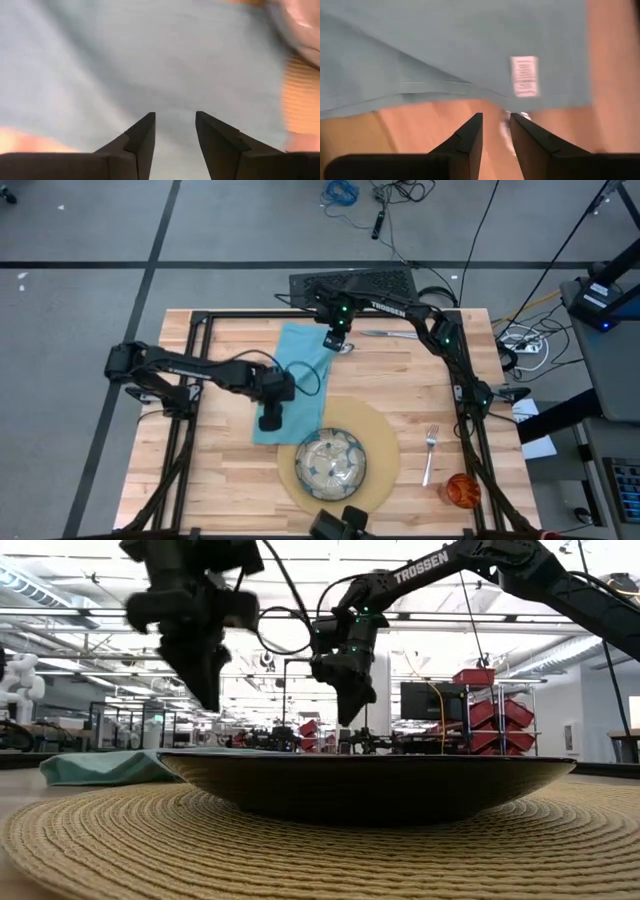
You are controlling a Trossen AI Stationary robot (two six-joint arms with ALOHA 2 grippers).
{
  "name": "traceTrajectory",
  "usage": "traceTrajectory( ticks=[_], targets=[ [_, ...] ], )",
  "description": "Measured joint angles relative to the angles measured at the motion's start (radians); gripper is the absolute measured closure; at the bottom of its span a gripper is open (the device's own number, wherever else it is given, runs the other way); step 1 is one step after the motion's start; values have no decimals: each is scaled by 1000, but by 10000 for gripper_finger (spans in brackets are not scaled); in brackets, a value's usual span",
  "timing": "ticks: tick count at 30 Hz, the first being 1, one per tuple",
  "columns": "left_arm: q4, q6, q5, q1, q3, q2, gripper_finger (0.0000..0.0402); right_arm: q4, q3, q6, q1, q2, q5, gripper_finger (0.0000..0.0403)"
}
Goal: Set table place
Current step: Fold the blue napkin
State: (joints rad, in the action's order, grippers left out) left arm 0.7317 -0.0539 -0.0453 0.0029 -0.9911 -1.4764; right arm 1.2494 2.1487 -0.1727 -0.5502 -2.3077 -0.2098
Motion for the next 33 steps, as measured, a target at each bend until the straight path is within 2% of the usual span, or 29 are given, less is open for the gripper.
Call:
traceTrajectory(
  ticks=[2,7,11,17,21,24,27,30,33],
  targets=[
    [24,15,-55,22,-20,27,273,-1,0,-4,-8,0,0,312],
    [32,102,-96,120,-30,57,273,-15,0,-48,-25,0,-18,308],
    [44,187,-113,274,-31,39,273,-42,0,-60,-58,0,-112,291],
    [52,320,-97,535,-51,-5,273,-23,-17,-75,-128,0,-79,263],
    [78,435,-58,667,-106,-67,273,-54,-54,-101,-147,0,-80,251],
    [122,520,-70,716,-174,-141,273,-97,-90,-122,-150,0,-80,247],
    [145,568,-126,729,-249,-231,273,-125,-113,-147,-149,0,-61,246],
    [145,588,-182,728,-327,-310,273,-130,-116,-174,-148,0,15,245],
    [145,598,-294,714,-397,-380,273,-153,-116,-178,-149,0,99,245]
  ],
)
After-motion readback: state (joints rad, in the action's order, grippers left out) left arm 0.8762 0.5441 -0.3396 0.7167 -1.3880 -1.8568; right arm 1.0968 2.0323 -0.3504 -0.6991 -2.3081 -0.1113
